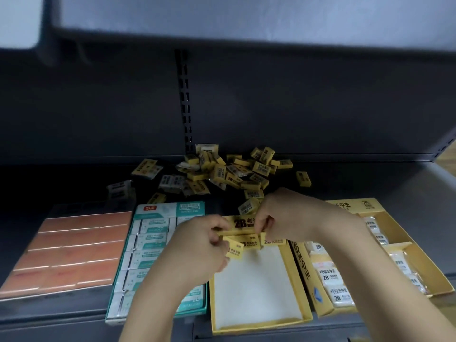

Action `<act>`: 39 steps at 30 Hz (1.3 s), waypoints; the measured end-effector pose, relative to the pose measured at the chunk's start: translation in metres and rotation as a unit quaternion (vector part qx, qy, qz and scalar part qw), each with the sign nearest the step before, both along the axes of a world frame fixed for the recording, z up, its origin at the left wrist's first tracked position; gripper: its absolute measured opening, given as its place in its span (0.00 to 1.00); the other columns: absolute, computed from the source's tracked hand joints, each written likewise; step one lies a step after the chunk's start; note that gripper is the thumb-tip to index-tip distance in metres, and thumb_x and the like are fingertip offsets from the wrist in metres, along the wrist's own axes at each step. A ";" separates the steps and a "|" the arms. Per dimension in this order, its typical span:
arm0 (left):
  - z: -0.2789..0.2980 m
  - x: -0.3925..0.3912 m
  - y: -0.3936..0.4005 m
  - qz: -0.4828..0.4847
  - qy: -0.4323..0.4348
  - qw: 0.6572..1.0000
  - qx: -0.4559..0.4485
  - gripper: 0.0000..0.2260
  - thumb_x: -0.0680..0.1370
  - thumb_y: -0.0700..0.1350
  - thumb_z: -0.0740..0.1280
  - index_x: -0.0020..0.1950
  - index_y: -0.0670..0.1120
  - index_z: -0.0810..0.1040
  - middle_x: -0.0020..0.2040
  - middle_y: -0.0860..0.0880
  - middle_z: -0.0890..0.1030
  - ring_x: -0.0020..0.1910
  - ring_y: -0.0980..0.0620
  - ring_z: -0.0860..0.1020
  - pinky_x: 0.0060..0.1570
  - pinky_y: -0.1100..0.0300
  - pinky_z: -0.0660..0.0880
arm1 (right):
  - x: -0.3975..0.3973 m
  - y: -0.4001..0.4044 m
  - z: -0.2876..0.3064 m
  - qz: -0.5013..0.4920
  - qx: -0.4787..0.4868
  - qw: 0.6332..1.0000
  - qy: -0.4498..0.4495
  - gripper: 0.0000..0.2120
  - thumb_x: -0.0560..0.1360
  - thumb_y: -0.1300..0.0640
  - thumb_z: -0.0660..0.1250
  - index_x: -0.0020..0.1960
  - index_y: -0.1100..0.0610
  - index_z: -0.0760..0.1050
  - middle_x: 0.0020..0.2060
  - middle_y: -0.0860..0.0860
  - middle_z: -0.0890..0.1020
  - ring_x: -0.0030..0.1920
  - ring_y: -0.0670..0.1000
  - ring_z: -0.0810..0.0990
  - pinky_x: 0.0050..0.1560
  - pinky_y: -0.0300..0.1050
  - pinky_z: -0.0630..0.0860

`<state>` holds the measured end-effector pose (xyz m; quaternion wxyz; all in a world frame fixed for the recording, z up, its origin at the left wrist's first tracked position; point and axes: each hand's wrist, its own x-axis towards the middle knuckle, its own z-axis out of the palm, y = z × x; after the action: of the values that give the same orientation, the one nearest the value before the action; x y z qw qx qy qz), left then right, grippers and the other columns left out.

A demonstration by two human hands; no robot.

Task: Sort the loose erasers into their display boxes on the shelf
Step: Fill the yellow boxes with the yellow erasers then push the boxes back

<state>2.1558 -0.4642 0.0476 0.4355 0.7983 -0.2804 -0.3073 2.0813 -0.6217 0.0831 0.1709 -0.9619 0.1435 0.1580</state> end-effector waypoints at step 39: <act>-0.026 0.010 -0.010 -0.150 -0.364 0.895 0.211 0.38 0.71 0.60 0.67 0.75 0.58 0.51 0.74 0.60 0.55 0.74 0.59 0.46 0.69 0.45 0.34 | -0.005 -0.018 -0.025 -0.040 -0.185 0.981 0.050 0.38 0.71 0.35 0.64 0.74 0.44 0.50 0.75 0.52 0.51 0.74 0.58 0.44 0.69 0.60 0.46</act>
<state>2.1659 -0.4746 0.0213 0.0735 0.8761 -0.4640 -0.1087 2.0764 -0.6393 0.0582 -0.0114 -0.9613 0.2169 0.1695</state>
